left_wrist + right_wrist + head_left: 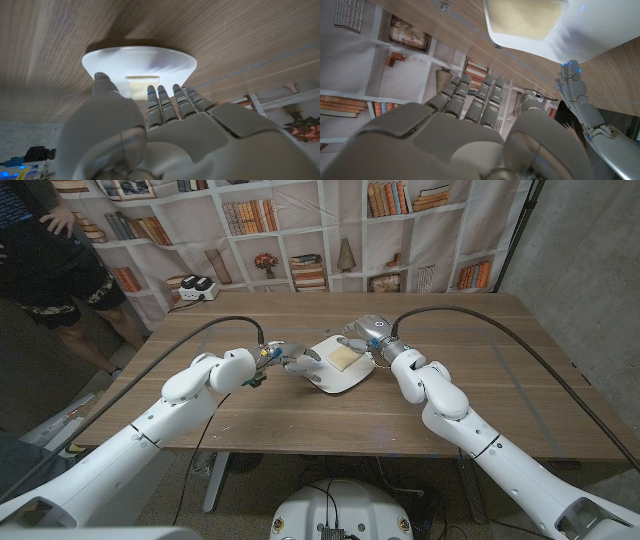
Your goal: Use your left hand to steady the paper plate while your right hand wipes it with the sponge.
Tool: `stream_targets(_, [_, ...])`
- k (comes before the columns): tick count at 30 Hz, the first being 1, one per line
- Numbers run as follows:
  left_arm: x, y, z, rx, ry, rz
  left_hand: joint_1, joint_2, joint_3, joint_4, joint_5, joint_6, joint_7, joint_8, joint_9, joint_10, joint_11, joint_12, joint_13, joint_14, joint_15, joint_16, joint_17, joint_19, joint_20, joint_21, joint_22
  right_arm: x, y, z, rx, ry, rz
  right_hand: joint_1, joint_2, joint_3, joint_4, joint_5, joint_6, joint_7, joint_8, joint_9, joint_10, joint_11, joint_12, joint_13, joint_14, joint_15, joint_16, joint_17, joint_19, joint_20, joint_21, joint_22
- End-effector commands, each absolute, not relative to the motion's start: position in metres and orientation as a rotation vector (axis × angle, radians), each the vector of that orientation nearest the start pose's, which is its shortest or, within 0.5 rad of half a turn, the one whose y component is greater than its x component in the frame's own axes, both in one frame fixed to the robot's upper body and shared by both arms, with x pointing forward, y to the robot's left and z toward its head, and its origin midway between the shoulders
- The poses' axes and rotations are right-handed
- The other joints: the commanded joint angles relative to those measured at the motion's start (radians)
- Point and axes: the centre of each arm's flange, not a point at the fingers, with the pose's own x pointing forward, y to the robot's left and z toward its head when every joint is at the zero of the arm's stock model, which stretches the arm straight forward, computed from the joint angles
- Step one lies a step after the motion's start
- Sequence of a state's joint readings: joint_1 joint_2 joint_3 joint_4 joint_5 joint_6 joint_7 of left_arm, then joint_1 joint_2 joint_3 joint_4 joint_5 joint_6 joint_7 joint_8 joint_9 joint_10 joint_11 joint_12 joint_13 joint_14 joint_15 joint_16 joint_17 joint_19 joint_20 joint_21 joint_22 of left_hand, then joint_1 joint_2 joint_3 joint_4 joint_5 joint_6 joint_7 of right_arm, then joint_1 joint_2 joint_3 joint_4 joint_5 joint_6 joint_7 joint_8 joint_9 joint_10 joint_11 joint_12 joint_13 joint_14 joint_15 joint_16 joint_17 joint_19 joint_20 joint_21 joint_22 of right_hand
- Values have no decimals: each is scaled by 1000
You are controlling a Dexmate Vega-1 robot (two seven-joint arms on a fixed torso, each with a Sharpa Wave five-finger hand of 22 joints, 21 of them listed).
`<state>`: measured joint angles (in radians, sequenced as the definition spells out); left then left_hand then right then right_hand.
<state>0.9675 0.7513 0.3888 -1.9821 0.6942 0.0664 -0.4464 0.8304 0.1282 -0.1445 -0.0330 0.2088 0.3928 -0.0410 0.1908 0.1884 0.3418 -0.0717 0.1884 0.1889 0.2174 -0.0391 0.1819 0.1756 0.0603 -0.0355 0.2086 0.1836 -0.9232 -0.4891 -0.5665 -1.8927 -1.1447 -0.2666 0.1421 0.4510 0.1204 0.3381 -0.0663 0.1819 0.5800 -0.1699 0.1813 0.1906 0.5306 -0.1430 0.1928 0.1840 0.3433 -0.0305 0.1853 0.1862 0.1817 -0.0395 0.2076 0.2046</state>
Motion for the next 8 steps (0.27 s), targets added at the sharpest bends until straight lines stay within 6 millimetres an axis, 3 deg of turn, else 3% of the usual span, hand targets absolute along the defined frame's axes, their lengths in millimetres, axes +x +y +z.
stream_targets(1, [541, 191, -8, 1594, -545, -296, 2, 1, -4, 1, 1, -4, -2, 4, 3, 1, -6, 4, 1, -2, -46, 2, 4, 0, 3, 4, 6, 554, -118, 3, -1610, -717, -157, -6, -1, 1, -7, 4, 7, -1, 8, 3, 2, -1, 8, 3, 9, -3, 6, 0, 10, -3, 9, 0])
stream_targets(8, [542, 192, -10, 1590, -544, -300, 2, 1, -4, 2, 1, -1, -1, 5, 3, 1, -8, 5, 1, -3, -47, 2, 4, 0, 3, 4, 6, 552, -116, 5, -1628, -721, -160, -7, -1, 1, -7, 4, 8, -2, 9, 3, 3, -2, 10, 3, 9, -1, 5, 0, 9, -2, 9, -1])
